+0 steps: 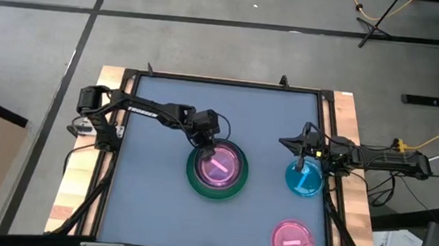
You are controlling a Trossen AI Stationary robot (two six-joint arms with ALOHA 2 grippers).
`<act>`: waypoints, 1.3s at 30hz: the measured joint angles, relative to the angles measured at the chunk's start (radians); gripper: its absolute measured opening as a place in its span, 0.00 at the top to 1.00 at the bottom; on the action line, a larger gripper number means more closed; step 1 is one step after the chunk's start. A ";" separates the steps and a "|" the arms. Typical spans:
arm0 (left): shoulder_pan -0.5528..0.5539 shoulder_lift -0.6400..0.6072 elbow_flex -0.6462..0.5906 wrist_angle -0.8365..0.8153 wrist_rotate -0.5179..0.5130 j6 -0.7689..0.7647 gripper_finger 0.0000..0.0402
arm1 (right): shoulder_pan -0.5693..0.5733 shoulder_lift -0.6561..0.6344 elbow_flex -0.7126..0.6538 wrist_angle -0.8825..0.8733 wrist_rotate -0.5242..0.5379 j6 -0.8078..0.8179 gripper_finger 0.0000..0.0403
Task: Stack plastic plates
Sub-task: Stack the top light pink plate on top of the blue plate, then stack the blue plate on top of the light pink plate
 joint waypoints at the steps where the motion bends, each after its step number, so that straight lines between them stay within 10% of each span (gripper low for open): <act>1: 0.000 -0.003 0.000 -0.002 0.000 -0.001 0.77 | 0.000 0.000 0.000 0.000 0.000 0.002 0.99; 11: -0.091 -0.069 -0.001 -0.175 -0.248 0.037 0.73 | 0.000 0.003 0.014 -0.015 -0.058 -0.001 0.77; 22: -0.361 -0.087 -0.006 0.042 -0.453 0.148 0.77 | 0.001 0.120 0.180 -0.195 -0.187 0.094 0.71; 33: -0.502 -0.088 -0.316 0.748 -0.503 0.155 0.77 | 0.034 0.322 0.336 -0.342 -0.260 0.279 0.71; 39: -0.531 -0.089 -0.435 0.999 -0.538 0.154 0.77 | 0.187 0.459 0.440 -0.405 -0.113 0.338 0.72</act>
